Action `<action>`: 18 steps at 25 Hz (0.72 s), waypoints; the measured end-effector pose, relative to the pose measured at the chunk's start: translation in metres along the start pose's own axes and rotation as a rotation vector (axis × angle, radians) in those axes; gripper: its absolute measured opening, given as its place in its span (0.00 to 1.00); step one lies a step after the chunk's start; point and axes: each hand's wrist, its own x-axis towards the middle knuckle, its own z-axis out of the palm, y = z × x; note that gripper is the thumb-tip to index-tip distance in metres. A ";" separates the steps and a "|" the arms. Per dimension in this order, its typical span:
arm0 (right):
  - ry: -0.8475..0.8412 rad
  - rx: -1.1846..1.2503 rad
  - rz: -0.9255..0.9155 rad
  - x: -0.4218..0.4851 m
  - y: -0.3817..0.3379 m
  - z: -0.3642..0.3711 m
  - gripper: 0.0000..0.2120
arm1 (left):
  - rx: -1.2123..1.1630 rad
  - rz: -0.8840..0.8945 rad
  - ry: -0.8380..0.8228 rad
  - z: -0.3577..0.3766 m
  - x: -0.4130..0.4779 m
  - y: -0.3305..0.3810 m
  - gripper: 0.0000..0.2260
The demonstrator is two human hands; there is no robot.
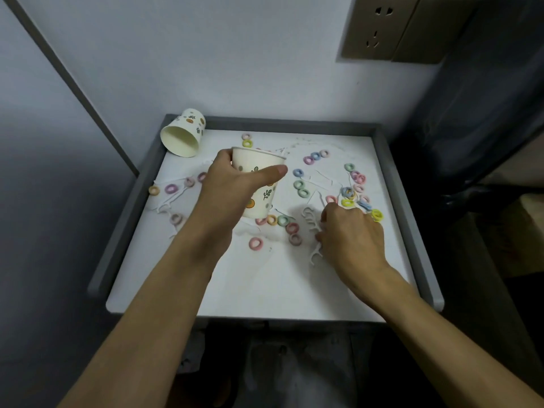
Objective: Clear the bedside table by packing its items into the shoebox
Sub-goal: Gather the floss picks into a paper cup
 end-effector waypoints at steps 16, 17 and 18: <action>-0.070 0.304 0.045 -0.014 0.021 0.002 0.07 | 0.090 0.005 -0.034 0.008 -0.007 0.003 0.26; -0.079 0.290 0.064 -0.015 0.021 0.002 0.08 | 0.098 0.001 -0.034 0.008 -0.006 0.003 0.26; -0.089 0.244 0.072 -0.017 0.021 0.001 0.09 | 0.105 -0.002 -0.036 0.008 -0.006 0.003 0.26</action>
